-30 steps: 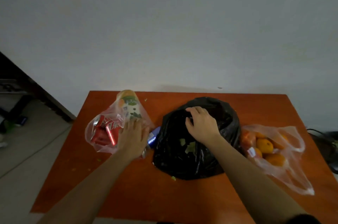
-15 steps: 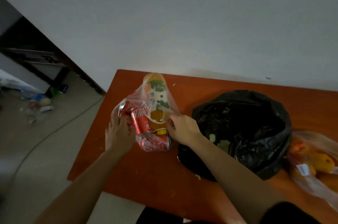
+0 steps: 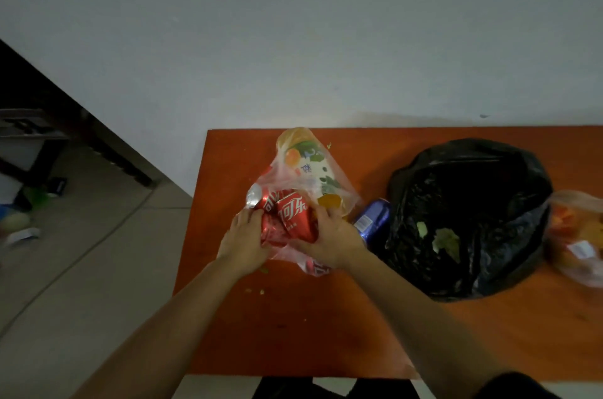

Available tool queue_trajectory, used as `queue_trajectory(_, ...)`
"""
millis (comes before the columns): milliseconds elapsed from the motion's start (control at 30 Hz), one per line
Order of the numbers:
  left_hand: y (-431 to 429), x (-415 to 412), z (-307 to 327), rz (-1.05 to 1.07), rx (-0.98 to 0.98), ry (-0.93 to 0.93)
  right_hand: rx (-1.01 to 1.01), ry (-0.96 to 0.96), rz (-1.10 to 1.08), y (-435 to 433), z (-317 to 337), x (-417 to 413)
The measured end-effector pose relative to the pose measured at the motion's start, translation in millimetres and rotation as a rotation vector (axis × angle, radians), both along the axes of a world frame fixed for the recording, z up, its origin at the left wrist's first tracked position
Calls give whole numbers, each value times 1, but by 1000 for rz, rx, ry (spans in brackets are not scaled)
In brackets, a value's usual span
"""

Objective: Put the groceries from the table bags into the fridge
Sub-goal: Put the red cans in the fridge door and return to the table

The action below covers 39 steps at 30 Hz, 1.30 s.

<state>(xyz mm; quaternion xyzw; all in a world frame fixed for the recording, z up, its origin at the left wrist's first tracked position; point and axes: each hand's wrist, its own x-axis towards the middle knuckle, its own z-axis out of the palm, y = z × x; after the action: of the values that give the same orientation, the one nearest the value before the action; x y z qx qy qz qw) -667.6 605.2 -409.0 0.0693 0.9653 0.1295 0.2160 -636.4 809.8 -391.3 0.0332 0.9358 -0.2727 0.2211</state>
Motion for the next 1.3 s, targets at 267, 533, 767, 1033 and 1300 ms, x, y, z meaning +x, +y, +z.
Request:
queue_trajectory(267, -7, -9, -15, -92, -35, 112, 1, 18, -216, -31, -11, 15)
queue_trajectory(533, 3, -8, 7, -253, -63, 196, -325, 48, -478, -6, 1, 26)
queue_trajectory(767, 57, 22, 67, -248, 109, 296, -600, 277, -941, 50, 40, 97)
queue_trajectory(1033, 189, 131, 140, -332, 597, 463, -728, 637, -1364, 145, 92, 283)
queue_trajectory(1300, 344, 369, 217, -592, 1015, 357, -580, 1011, -1654, 213, 143, 555)
